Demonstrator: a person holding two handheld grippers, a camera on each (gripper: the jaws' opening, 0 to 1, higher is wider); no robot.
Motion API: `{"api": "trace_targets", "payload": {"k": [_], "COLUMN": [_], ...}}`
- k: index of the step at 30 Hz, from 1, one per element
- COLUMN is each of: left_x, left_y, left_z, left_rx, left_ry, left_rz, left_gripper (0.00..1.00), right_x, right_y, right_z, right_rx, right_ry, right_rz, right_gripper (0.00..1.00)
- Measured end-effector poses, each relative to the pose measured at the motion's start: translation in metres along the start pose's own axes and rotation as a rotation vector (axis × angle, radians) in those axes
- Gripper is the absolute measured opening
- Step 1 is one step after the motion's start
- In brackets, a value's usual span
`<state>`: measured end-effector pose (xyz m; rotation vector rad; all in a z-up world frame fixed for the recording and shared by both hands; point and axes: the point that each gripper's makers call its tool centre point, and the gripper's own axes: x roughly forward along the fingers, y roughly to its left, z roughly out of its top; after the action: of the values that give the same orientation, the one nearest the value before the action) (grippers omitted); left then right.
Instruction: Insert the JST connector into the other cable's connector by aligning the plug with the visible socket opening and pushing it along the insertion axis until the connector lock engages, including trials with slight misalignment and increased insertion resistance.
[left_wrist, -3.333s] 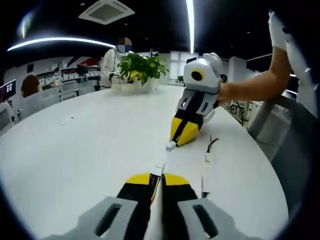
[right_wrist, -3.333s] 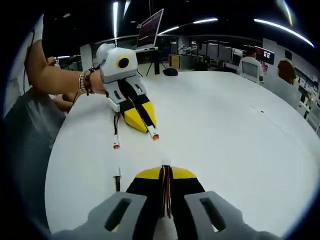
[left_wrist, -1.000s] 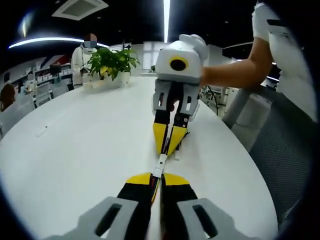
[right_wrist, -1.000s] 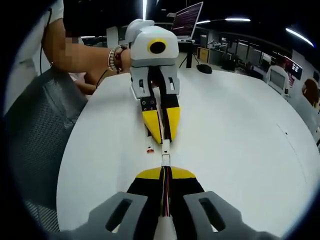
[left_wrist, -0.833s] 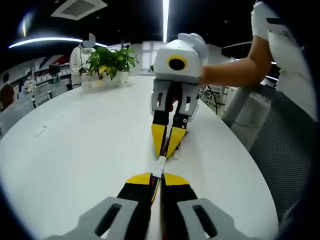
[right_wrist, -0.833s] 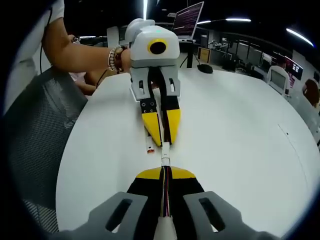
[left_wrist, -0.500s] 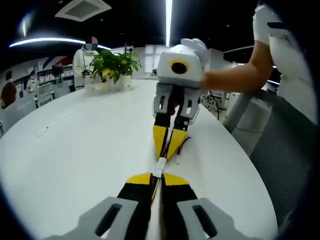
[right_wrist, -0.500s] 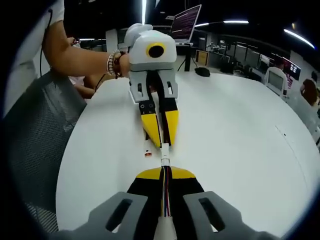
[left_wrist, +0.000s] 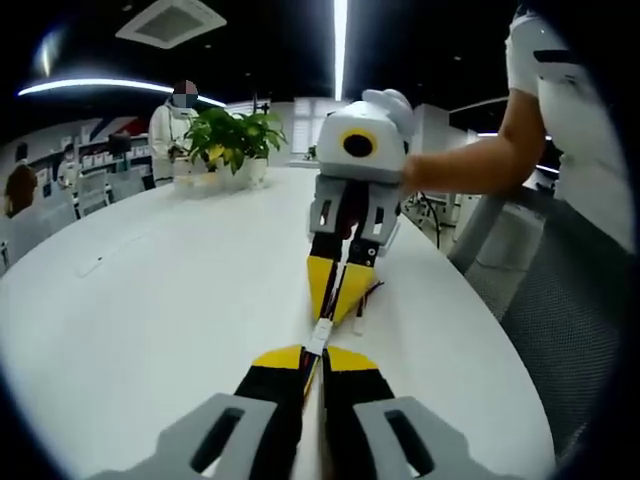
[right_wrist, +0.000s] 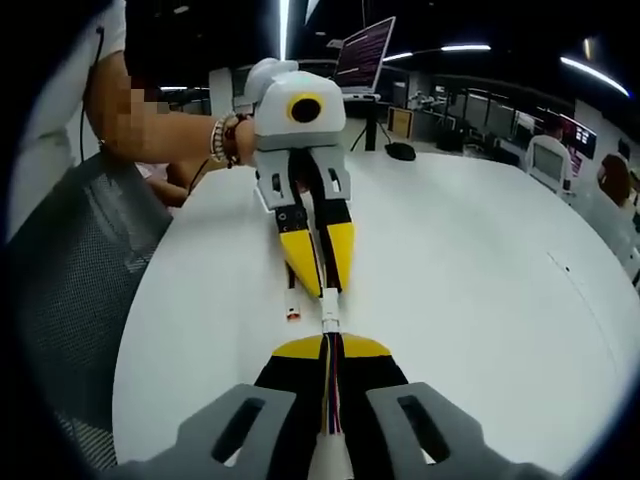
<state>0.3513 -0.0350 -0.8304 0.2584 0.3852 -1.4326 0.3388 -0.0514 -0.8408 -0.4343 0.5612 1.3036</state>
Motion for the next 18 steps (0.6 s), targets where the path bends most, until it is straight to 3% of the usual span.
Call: {"api": "trace_targets", "payload": {"k": [12,18], "left_x": [0.001,-0.003], "left_y": [0.004,0.022], "left_z": [-0.003,0.002], "left_rx": [0.000,-0.013], "left_ry": [0.009,-0.017], "left_rz": [0.017,0.056], "left_gripper": [0.00,0.00], "right_x": [0.005,0.007], "right_y": [-0.005,-0.020], "right_z": [-0.002,0.006], "right_rx": [0.024,-0.009], "right_ry": [-0.009,-0.011], "right_rz": [0.005,0.007], "right_gripper": [0.01,0.01]}}
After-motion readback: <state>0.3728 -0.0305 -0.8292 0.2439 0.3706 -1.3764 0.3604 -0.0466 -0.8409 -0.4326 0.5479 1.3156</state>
